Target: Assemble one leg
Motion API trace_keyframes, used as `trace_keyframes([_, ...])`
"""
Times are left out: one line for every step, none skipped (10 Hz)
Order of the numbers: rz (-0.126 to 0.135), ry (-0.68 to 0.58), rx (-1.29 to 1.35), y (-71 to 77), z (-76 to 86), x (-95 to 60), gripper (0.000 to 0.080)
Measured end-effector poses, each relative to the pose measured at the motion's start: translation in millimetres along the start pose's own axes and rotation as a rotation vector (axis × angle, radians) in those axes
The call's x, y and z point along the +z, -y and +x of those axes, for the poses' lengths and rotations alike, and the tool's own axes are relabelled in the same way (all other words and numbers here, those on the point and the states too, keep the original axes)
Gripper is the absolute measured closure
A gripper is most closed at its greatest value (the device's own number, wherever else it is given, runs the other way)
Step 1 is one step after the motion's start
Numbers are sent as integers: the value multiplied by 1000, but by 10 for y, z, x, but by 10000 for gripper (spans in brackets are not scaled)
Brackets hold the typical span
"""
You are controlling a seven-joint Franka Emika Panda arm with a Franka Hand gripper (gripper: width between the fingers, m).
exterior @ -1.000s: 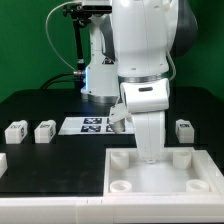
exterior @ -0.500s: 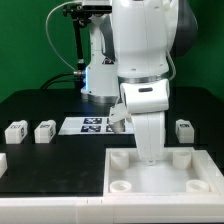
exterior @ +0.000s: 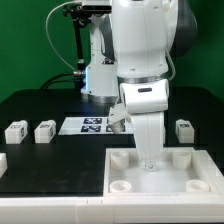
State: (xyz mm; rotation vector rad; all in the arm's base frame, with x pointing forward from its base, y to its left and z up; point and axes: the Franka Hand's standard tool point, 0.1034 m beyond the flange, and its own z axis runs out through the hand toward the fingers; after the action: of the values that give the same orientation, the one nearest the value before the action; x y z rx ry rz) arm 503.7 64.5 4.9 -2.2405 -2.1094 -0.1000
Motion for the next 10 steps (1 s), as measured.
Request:
trace_keyframes([0,0,0,0,-2,0,162])
trace_keyframes([0,0,0,0,-2,1,153])
trace_keyframes([0,0,1,0,-4,1,153])
trace_keyframes([0,0,1,0,-5,1,151])
trace_keyframes([0,0,1,0,-5,1,151])
trace_keyframes([-1,0,4,-3,-4,-9,151])
trace_keyframes([-18,6,60,28,58,-160,151])
trace_keyframes([-29,12,132,111,136,-298,151])
trace_keyframes([-34,16,213,182,279,-413,151])
trace_keyframes([-48,12,327,236,476,-504,151])
